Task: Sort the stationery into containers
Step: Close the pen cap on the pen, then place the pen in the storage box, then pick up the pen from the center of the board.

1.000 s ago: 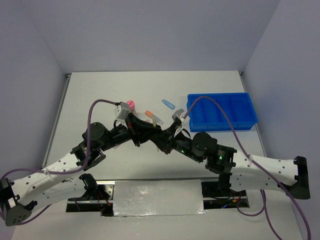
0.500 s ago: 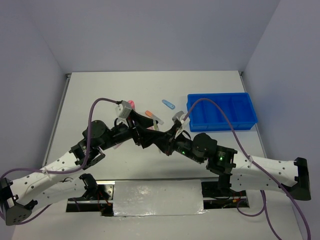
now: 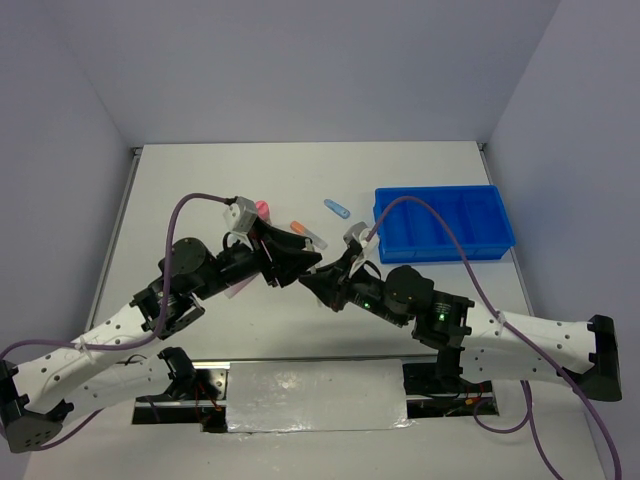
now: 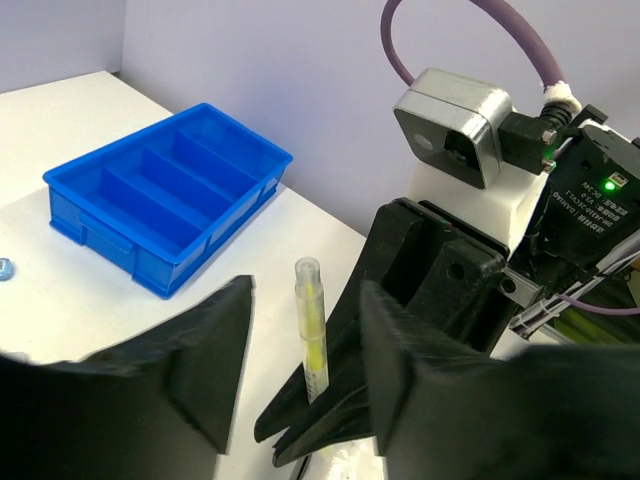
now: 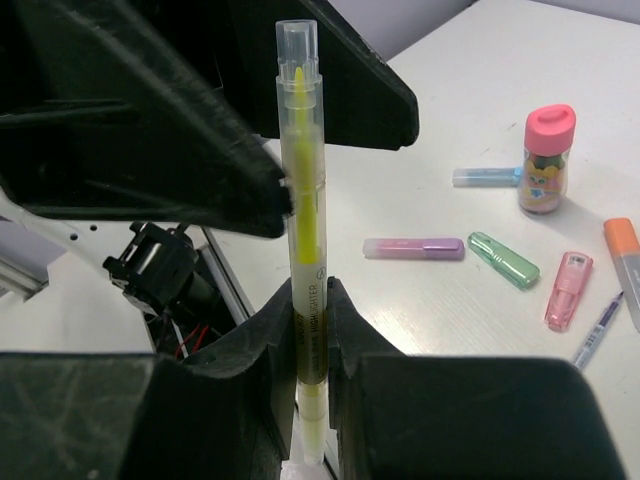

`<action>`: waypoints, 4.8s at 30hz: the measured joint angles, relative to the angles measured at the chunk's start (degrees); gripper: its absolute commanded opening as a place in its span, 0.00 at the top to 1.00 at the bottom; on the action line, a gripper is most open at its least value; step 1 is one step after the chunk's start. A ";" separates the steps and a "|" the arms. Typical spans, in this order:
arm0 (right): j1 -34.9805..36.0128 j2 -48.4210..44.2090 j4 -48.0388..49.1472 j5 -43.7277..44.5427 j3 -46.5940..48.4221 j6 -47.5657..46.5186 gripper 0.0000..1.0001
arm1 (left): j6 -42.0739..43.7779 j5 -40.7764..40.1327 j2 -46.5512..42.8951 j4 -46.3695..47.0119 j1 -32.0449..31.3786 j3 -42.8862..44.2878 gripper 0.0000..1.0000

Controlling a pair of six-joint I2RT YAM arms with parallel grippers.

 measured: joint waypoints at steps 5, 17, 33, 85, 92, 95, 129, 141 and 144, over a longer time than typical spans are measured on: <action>0.00 0.63 0.00 -0.90 0.00 0.00 1.00 | 0.00 -0.52 0.17 -0.04 0.00 0.00 0.45; 0.00 1.84 -0.04 -1.33 0.55 -0.20 1.00 | -0.07 -1.29 0.33 0.11 0.00 0.00 0.45; -0.07 1.86 -0.94 -1.77 1.14 -0.94 1.00 | -0.63 -1.11 0.35 1.14 -0.04 -0.04 1.00; -53.83 38.53 -29.64 2.54 24.33 -6.21 0.94 | -5.88 -51.52 -5.90 -53.18 -1.22 10.82 0.01; -54.64 43.98 -30.84 1.75 25.73 -6.86 0.82 | -4.55 -48.63 -9.55 -53.27 -1.20 9.73 0.01; -54.64 44.26 -30.88 1.25 25.73 -6.80 0.77 | -4.57 -48.22 -9.11 -52.94 -1.20 9.86 0.01; -24.83 41.46 -32.57 -2.97 21.40 2.93 0.58 | -18.58 -47.32 6.54 -56.94 -0.94 10.58 0.01; -24.35 58.40 -32.68 -2.51 31.28 2.64 0.58 | -18.53 -46.53 2.25 -59.17 -0.68 10.08 0.01; -24.35 60.00 -32.81 -2.01 33.20 2.58 0.58 | -18.53 -46.51 1.77 -59.43 -0.61 9.33 0.01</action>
